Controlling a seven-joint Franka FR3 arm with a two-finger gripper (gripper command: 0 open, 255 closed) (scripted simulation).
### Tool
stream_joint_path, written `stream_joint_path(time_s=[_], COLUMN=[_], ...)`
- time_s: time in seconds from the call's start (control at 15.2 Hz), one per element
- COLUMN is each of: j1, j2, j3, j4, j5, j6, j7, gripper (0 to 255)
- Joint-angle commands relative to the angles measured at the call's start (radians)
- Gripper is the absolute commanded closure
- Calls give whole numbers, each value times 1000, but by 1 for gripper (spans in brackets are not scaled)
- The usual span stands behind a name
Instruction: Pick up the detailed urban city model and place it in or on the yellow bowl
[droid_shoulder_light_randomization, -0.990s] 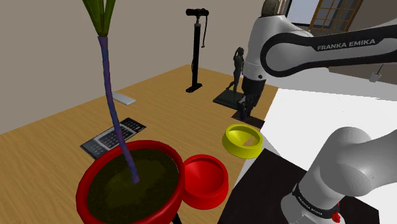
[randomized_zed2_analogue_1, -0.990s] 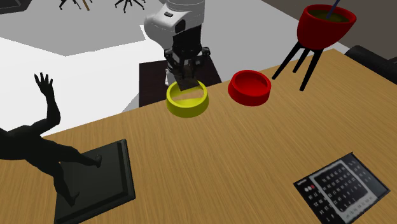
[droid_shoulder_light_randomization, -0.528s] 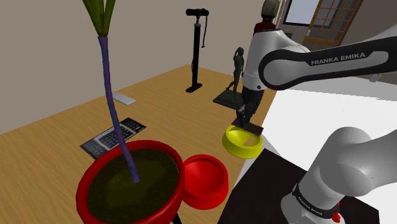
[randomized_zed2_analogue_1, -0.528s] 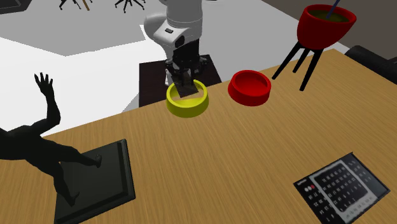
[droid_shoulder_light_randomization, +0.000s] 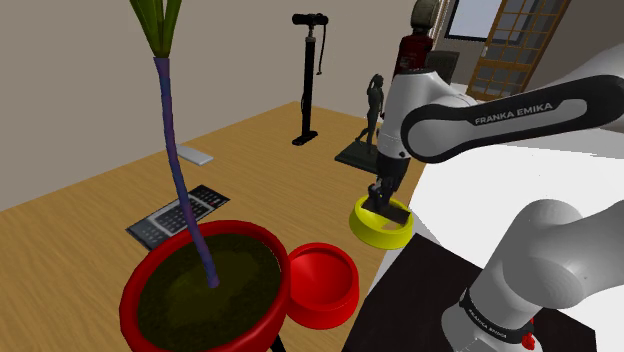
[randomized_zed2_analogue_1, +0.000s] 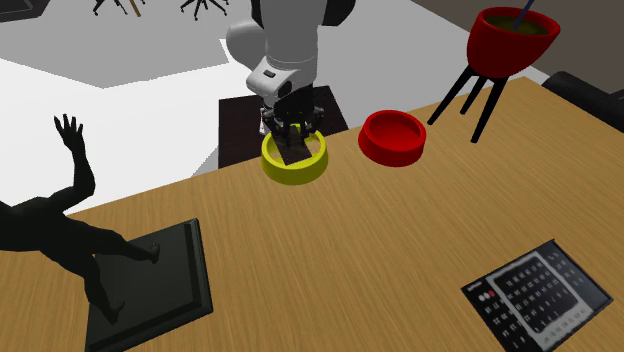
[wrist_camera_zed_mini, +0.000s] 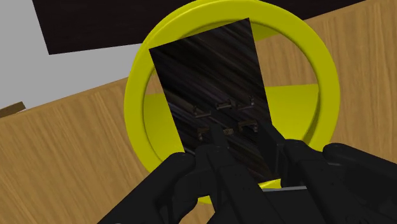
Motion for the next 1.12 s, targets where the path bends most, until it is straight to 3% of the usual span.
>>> stream_joint_path(time_s=[0.0,0.4,0.46,0.79,1.06], j1=[0,0,1,0,2], j2=[5,5,4,5,-42], j3=[1,1,1,1,-1], j4=[-8,-8,-9,-8,94], j5=[0,0,1,0,0], j6=[13,13,13,13,-136], j7=[1,1,1,1,0], gripper=[255,255,0,0,0])
